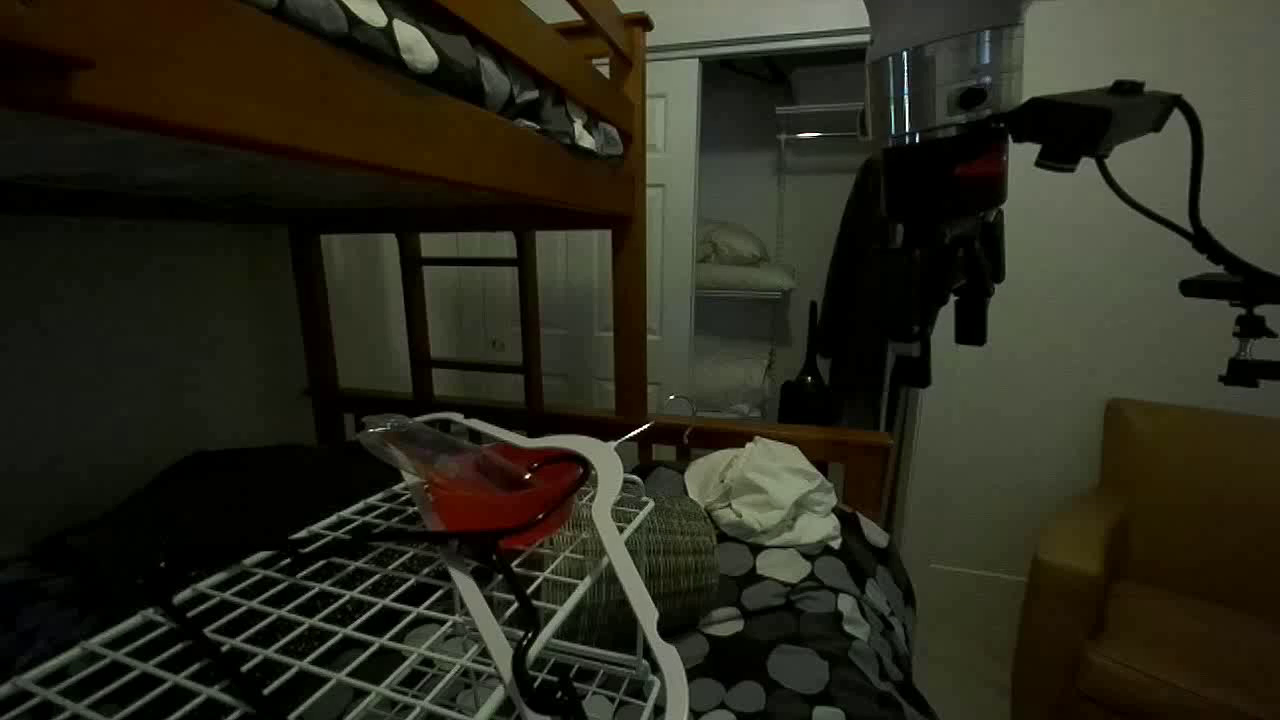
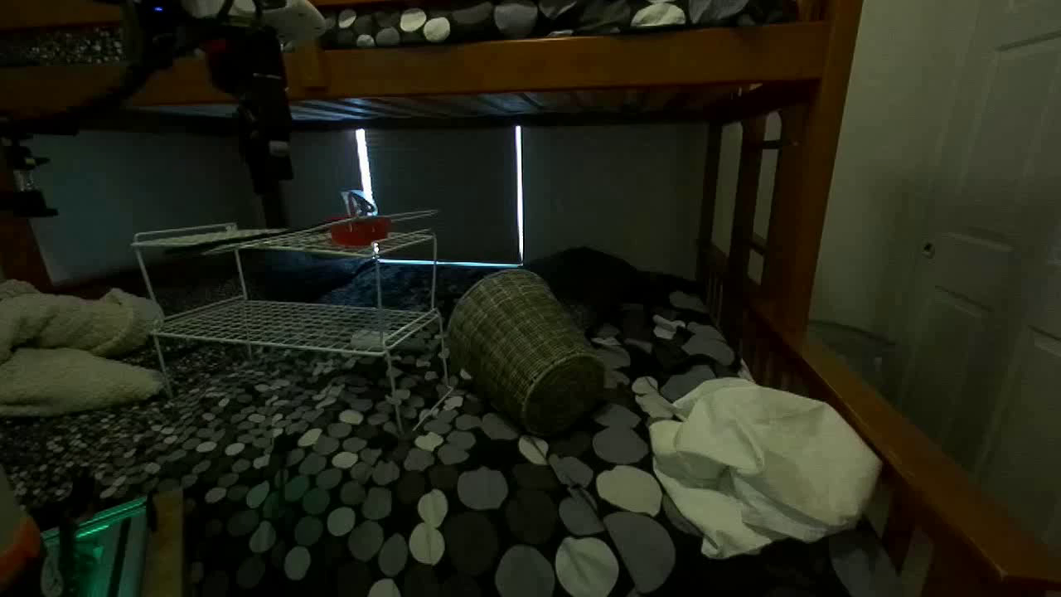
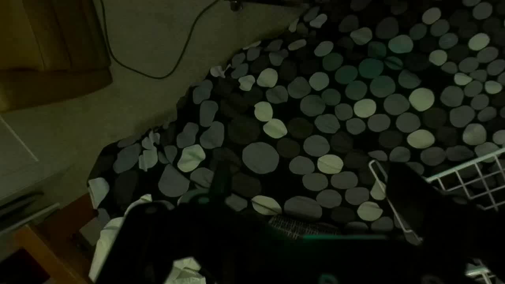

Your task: Position the bucket upright

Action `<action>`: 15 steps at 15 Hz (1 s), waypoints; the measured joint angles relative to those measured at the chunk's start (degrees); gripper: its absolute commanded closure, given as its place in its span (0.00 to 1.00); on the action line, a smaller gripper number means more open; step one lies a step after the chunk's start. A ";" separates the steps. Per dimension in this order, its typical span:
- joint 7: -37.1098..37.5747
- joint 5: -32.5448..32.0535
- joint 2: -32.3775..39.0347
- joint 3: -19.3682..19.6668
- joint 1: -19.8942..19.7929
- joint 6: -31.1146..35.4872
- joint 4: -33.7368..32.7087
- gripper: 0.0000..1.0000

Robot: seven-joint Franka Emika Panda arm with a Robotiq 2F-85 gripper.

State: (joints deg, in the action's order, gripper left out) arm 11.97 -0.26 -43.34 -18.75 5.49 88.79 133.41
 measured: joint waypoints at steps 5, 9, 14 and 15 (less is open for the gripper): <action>0.00 0.00 -0.01 0.00 0.00 0.00 0.00 0.00; 5.24 -0.33 1.96 0.06 -1.54 2.45 0.22 0.00; 14.44 -2.21 12.55 1.19 -8.19 17.49 1.56 0.00; 15.08 -3.55 15.33 1.60 -9.07 20.32 1.38 0.00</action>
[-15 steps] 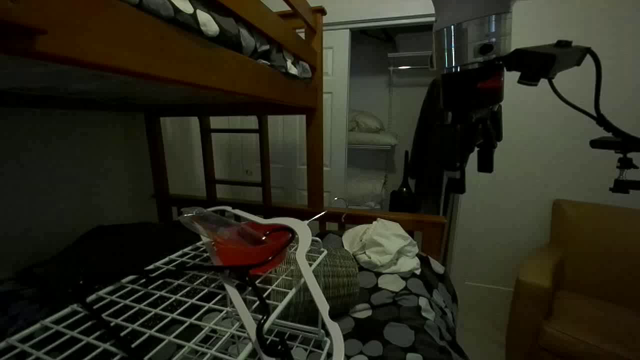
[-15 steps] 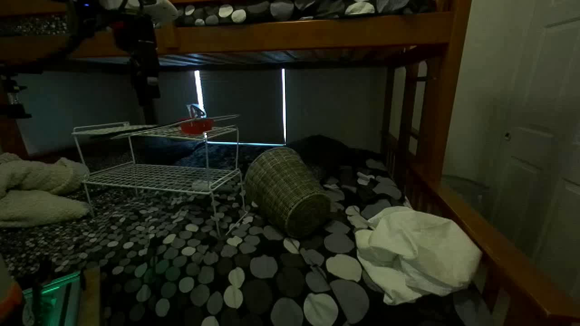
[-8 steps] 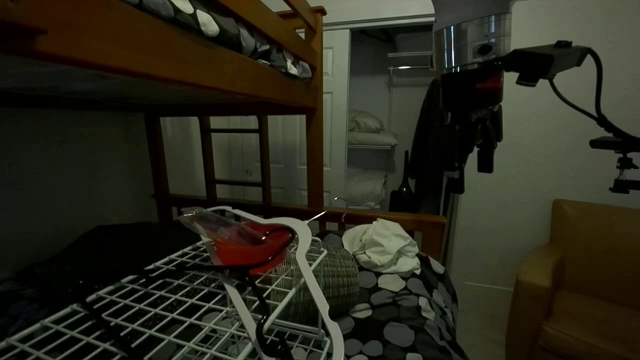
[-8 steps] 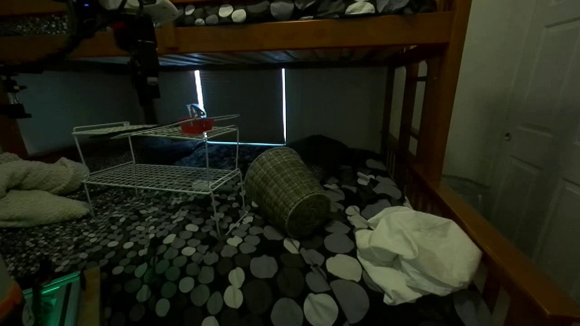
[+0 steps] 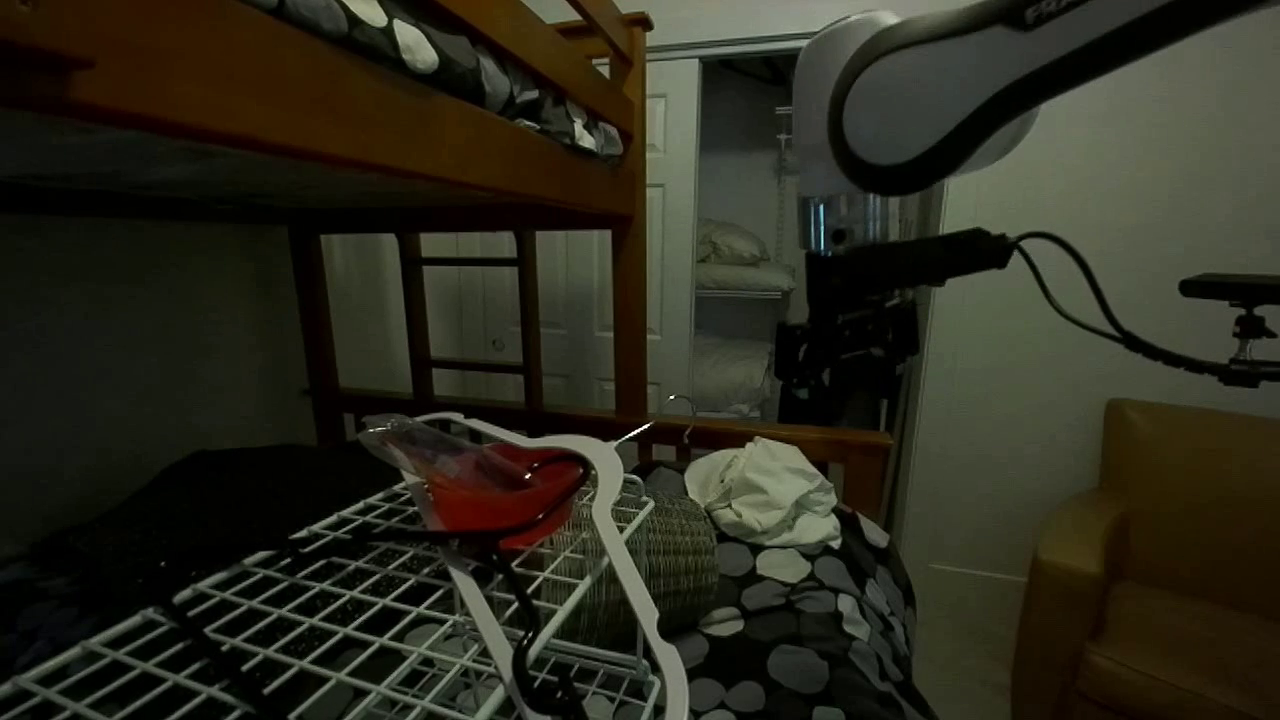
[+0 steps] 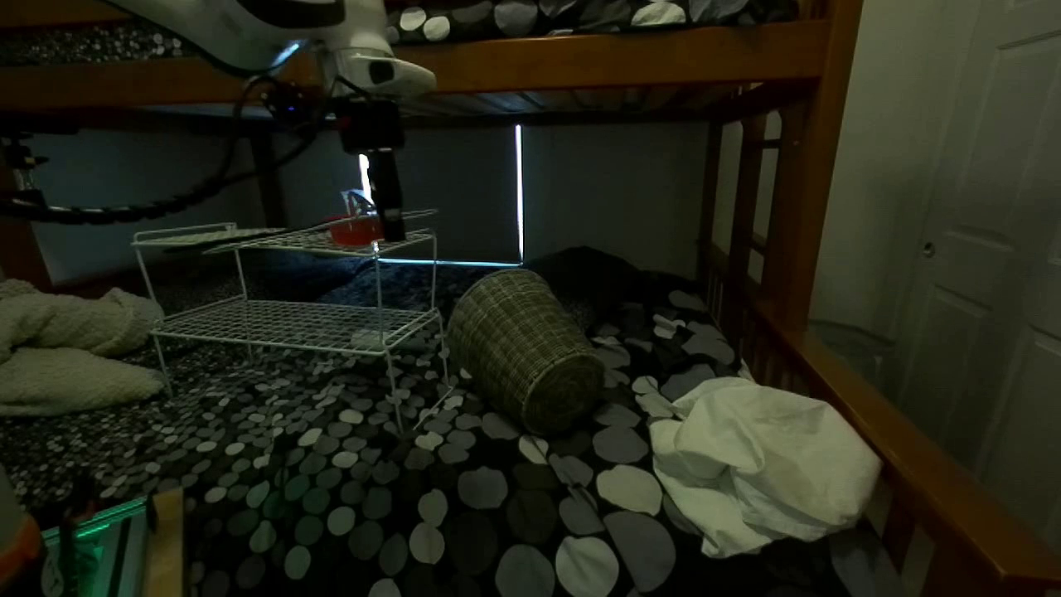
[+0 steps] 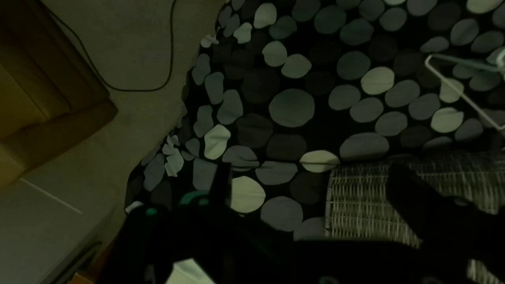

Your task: Position the bucket upright

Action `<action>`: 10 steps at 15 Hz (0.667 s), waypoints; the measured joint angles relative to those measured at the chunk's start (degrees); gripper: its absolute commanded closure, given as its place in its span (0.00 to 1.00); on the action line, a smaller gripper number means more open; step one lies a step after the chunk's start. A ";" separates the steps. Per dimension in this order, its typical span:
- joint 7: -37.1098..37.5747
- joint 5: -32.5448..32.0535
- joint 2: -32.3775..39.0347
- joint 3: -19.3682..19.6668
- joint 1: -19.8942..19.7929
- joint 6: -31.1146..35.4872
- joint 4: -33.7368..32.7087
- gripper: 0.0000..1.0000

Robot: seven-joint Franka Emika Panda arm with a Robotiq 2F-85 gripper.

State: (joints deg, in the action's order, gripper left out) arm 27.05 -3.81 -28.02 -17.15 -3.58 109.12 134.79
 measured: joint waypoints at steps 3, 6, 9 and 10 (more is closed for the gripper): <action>0.11 -2.74 7.91 1.47 -0.78 5.07 -2.72 0.00; 0.11 -2.74 10.23 2.54 -0.02 5.36 -3.93 0.00; 0.11 -2.74 9.32 2.54 0.41 5.33 -3.92 0.00; 0.11 -2.74 9.28 2.68 0.66 5.33 -3.97 0.00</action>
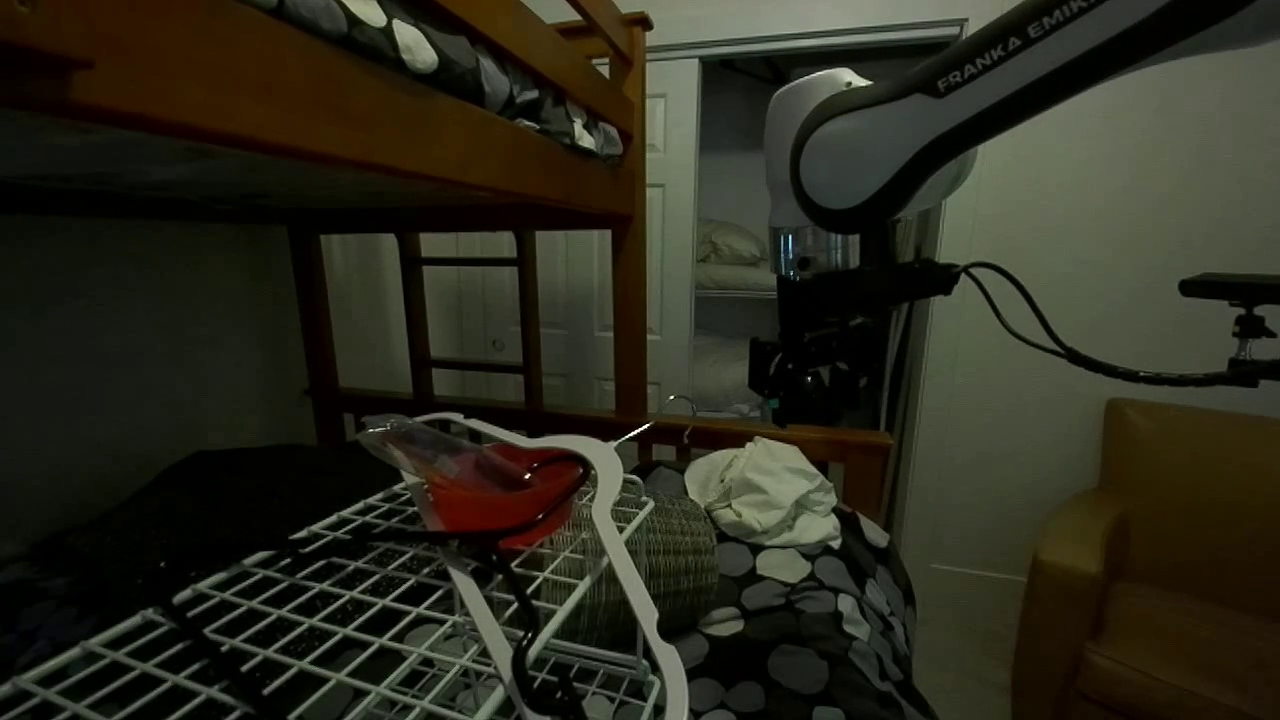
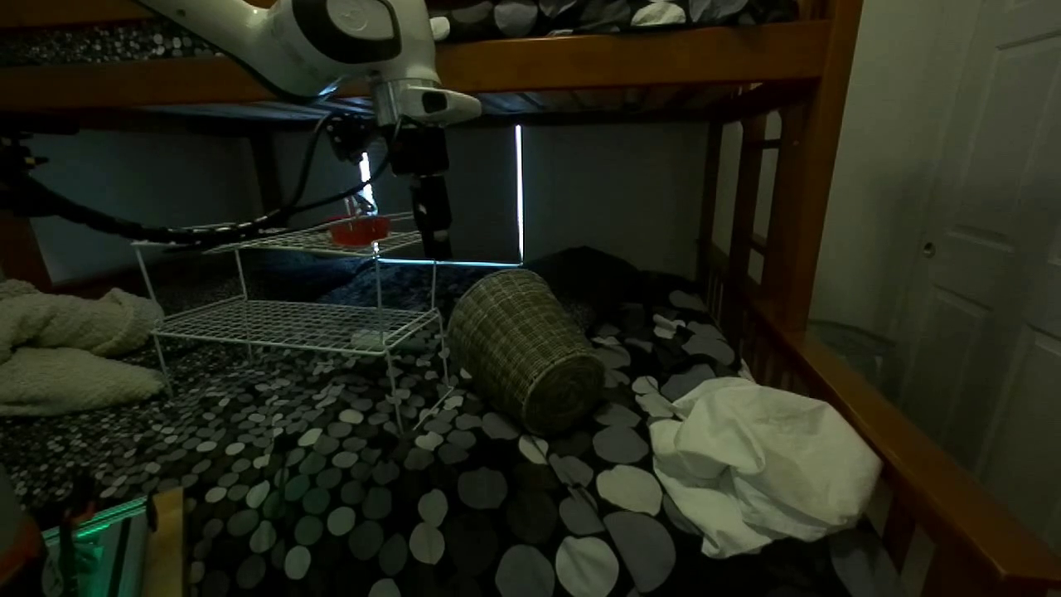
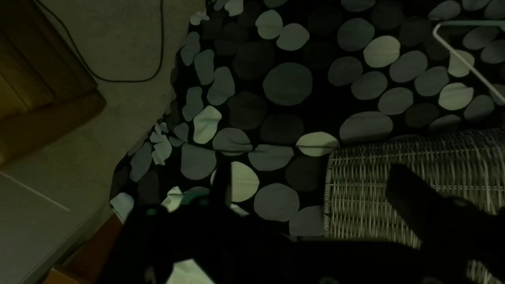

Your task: Position the bucket upright

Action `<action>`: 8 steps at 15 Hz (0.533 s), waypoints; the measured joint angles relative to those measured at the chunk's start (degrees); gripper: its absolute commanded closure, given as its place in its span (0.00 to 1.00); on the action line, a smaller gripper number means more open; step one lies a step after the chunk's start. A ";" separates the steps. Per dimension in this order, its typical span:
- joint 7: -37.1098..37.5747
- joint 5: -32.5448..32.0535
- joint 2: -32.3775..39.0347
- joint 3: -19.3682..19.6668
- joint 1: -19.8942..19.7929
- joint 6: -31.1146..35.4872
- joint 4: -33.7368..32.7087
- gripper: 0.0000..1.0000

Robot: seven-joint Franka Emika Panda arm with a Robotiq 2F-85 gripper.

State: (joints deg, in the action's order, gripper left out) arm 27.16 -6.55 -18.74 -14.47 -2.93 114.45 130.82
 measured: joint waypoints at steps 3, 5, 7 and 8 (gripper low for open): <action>3.83 1.47 2.53 0.83 0.28 7.51 -0.78 0.00; 4.69 3.40 7.35 2.07 0.31 17.13 -1.95 0.00; 4.26 6.50 13.64 3.82 0.56 26.73 -4.38 0.00; 3.40 8.28 16.94 4.48 0.93 30.56 -6.18 0.00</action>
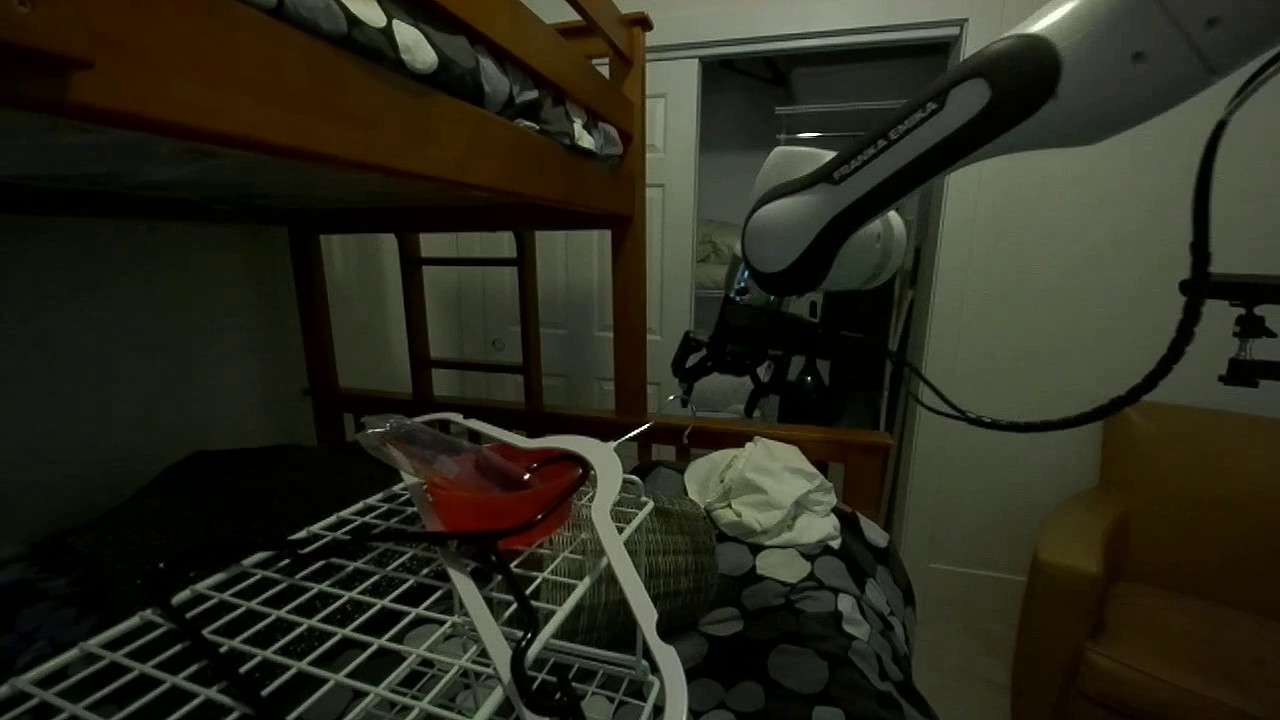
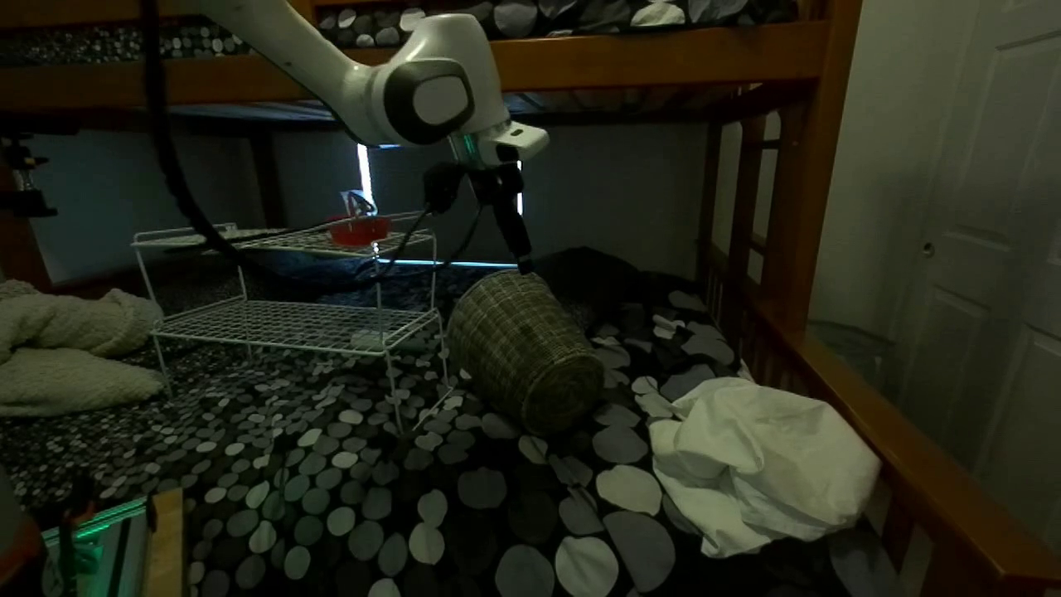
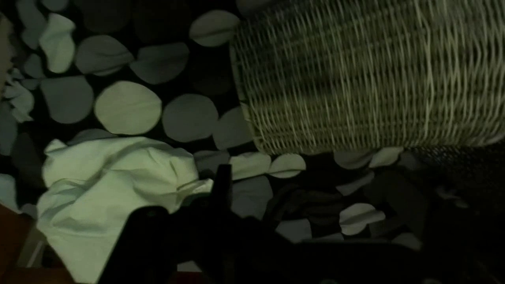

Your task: Position the bucket upright

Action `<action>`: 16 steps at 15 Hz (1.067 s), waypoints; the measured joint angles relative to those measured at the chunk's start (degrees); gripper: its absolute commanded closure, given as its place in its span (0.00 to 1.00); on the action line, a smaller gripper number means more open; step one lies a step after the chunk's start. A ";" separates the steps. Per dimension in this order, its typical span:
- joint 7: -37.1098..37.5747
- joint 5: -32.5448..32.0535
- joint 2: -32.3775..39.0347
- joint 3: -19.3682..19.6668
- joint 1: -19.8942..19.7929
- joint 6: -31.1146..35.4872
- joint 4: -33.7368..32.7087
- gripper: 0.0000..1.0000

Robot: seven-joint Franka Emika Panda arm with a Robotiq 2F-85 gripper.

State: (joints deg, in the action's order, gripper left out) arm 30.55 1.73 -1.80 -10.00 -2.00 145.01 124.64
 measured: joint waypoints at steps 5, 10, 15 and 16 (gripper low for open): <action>-6.16 5.87 13.84 -0.38 5.47 4.42 -14.71 0.00; -6.99 6.71 18.04 -0.78 10.78 -10.38 -24.74 0.00; -4.11 5.23 18.99 0.90 12.19 -12.57 -26.22 0.00; -1.74 4.19 19.59 1.59 13.01 -12.31 -26.86 0.00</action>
State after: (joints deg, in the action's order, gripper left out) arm 28.81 5.92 17.79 -8.40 11.01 132.70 97.77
